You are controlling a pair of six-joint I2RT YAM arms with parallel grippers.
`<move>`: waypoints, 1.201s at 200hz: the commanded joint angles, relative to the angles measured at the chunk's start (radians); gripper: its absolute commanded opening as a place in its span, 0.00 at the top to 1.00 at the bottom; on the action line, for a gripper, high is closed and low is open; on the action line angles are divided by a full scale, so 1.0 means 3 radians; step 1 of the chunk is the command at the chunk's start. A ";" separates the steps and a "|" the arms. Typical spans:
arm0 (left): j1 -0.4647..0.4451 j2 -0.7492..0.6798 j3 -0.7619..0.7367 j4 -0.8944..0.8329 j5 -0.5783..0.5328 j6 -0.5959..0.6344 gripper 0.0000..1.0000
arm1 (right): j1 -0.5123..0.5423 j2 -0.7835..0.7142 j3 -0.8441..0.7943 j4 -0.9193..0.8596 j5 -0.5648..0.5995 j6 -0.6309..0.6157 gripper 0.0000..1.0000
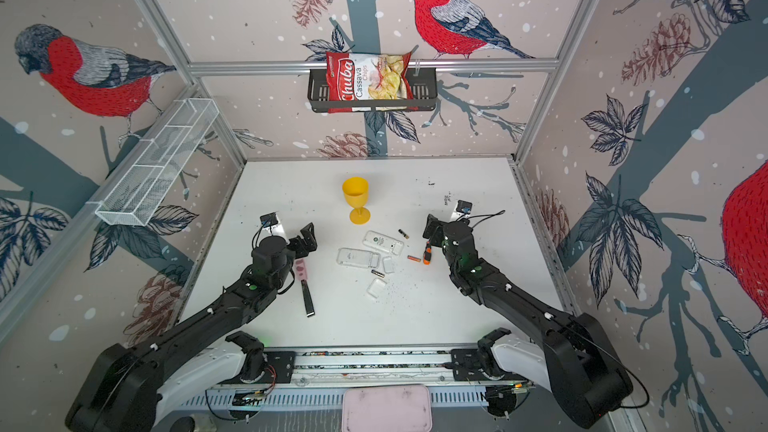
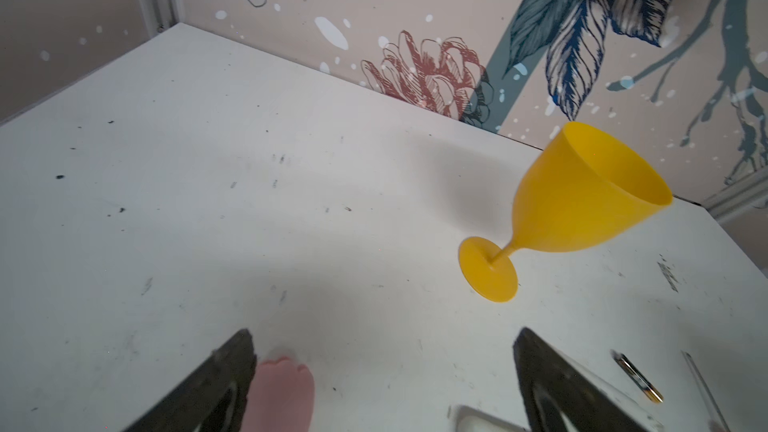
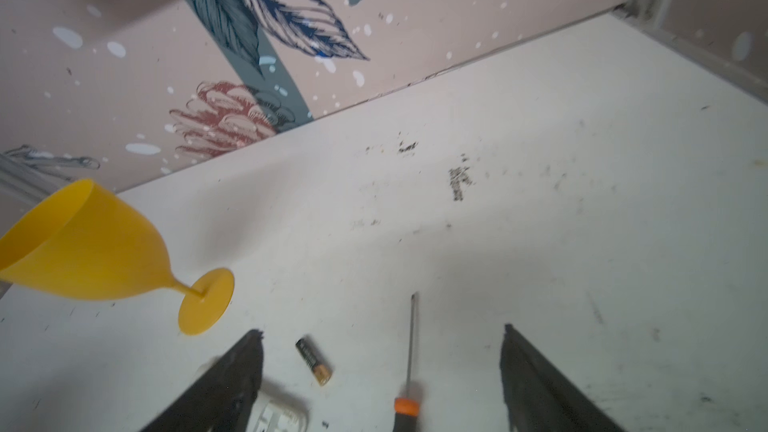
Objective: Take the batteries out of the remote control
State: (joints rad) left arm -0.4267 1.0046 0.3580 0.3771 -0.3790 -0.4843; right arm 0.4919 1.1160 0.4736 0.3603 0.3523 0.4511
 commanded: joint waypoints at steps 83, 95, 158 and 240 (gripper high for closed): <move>0.0503 0.0616 0.0065 0.0890 -0.0926 0.0541 0.04 | -0.0726 0.0142 -0.0376 0.1060 0.0431 -0.0701 0.01; 0.0587 0.0707 0.0203 0.0710 -0.0861 0.0484 0.04 | -0.0765 0.0083 -0.0475 0.1248 0.0424 -0.0831 0.01; 0.0795 0.1180 0.0253 0.1199 -0.0726 0.1291 0.04 | -0.0911 0.0711 -0.0930 0.2536 0.0440 -0.1435 0.01; 0.0975 0.1804 -0.0623 0.3523 -0.0119 0.1728 0.04 | -0.1282 0.1311 -0.1425 0.4089 -0.0031 -0.1371 0.01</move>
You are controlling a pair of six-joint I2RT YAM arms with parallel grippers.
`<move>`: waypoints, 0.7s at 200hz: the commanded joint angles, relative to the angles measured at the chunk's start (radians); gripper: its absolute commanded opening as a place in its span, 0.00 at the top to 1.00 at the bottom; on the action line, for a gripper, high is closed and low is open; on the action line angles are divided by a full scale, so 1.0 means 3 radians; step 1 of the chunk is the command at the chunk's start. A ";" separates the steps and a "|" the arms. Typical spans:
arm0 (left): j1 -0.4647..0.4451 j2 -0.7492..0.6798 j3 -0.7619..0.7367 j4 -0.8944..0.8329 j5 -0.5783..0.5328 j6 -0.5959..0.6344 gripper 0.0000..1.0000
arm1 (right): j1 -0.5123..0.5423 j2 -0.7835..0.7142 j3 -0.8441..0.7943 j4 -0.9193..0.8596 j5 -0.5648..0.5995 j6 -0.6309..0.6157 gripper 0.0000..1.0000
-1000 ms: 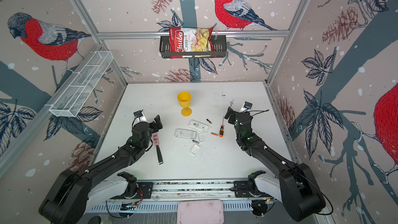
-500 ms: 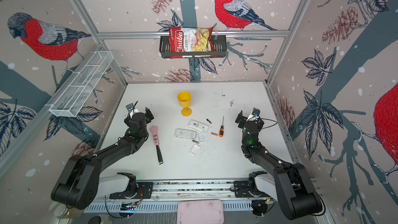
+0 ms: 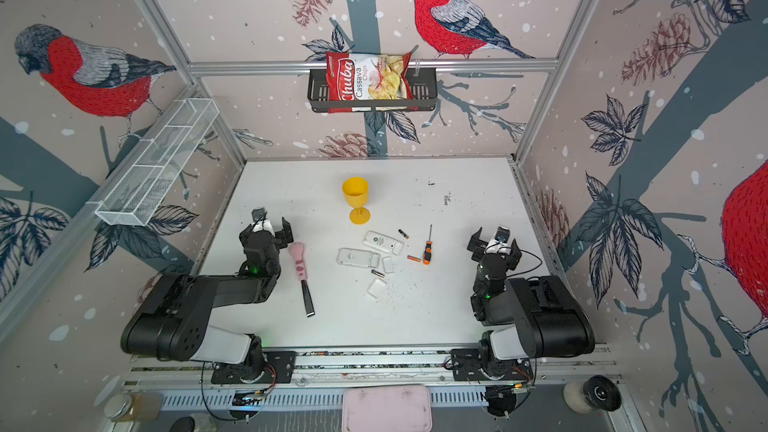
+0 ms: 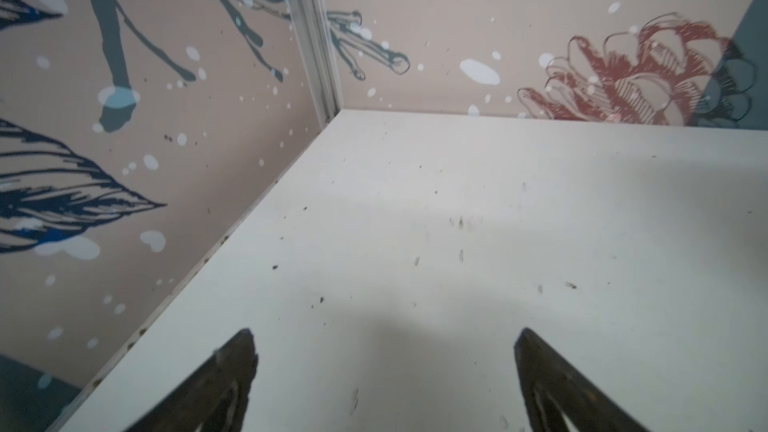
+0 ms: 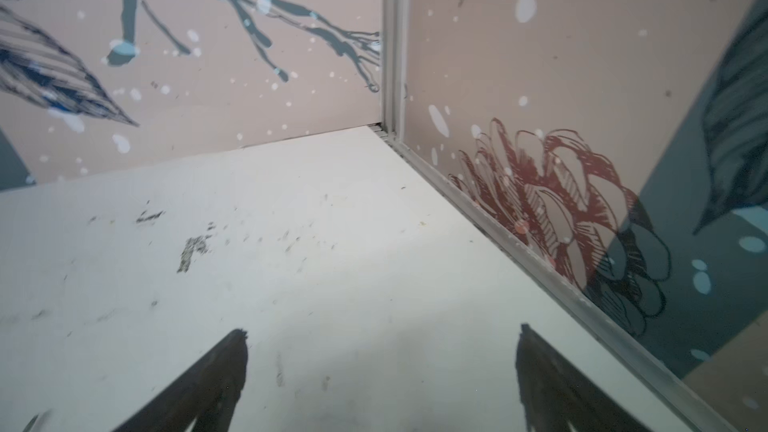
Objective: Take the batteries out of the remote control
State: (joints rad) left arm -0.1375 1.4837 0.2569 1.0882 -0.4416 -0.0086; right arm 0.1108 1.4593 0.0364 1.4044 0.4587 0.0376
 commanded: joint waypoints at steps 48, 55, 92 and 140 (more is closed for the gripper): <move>0.0128 0.0281 -0.0101 0.0834 0.0211 0.0016 0.03 | -0.0086 0.0168 0.0580 -0.0485 -0.0507 0.0074 0.01; 0.0154 0.0295 -0.0098 0.0859 0.0250 0.0008 0.02 | -0.0186 0.0158 0.0654 -0.0656 -0.0726 0.0132 0.01; 0.0142 0.0287 -0.0146 0.0936 0.0219 0.0022 0.02 | -0.0239 0.0141 0.0640 -0.0643 -0.0698 0.0182 0.01; 0.0141 0.0290 -0.0151 0.0950 0.0218 0.0029 0.02 | -0.0221 0.0141 0.0631 -0.0631 -0.0656 0.0175 0.01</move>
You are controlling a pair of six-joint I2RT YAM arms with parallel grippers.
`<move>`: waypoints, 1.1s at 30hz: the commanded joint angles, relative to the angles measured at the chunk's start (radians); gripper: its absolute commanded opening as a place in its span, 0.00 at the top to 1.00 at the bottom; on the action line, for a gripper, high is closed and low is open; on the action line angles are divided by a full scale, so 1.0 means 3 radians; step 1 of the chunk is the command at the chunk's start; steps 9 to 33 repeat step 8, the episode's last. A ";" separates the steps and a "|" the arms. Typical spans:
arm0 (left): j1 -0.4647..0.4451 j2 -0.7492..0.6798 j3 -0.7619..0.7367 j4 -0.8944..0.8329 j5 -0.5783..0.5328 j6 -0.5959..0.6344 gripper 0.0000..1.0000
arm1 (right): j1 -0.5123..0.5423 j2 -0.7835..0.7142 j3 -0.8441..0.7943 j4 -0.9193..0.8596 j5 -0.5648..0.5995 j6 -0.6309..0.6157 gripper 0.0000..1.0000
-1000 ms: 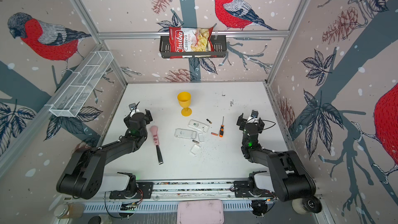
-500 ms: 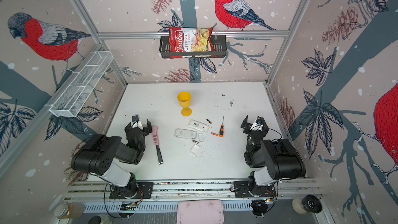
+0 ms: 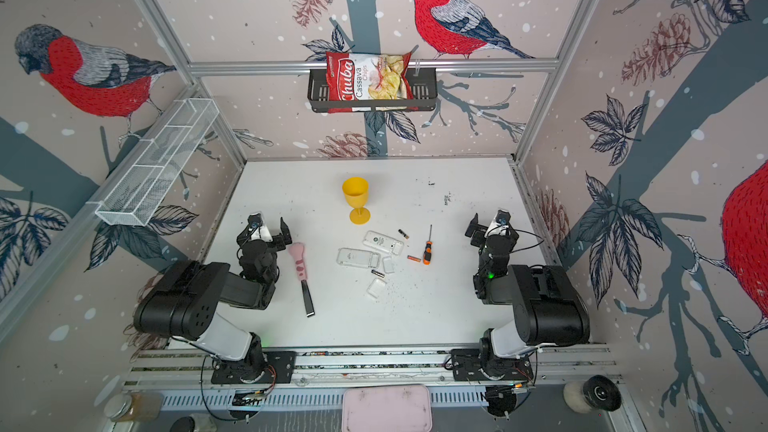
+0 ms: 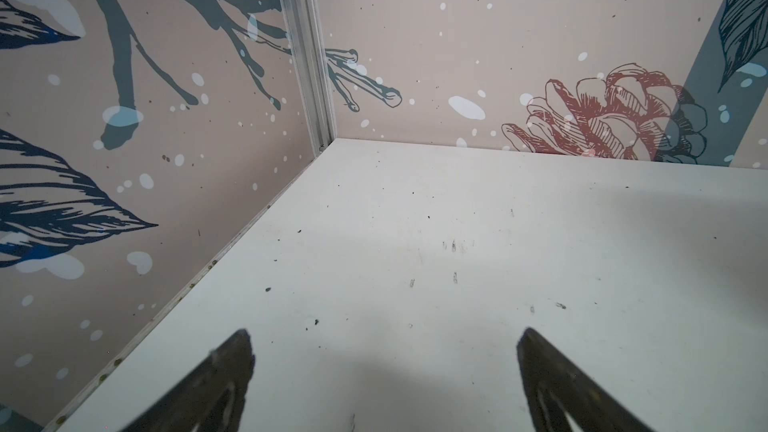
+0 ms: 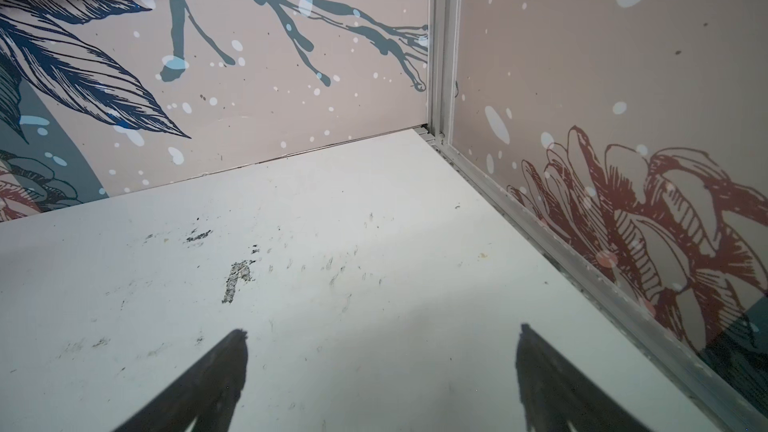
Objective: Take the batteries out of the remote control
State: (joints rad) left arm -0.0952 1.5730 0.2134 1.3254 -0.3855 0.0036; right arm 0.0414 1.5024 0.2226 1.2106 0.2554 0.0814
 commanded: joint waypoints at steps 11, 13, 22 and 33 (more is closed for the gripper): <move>0.0016 -0.0018 0.0011 0.0109 0.0226 0.0019 0.02 | 0.0021 -0.0005 0.0010 0.0018 0.0038 0.0025 0.00; 0.0016 -0.0018 0.0011 0.0109 0.0226 0.0019 0.02 | 0.0021 -0.0005 0.0010 0.0018 0.0038 0.0025 0.00; 0.0016 -0.0018 0.0011 0.0109 0.0226 0.0019 0.02 | 0.0021 -0.0005 0.0010 0.0018 0.0038 0.0025 0.00; 0.0016 -0.0018 0.0011 0.0109 0.0226 0.0019 0.02 | 0.0021 -0.0005 0.0010 0.0018 0.0038 0.0025 0.00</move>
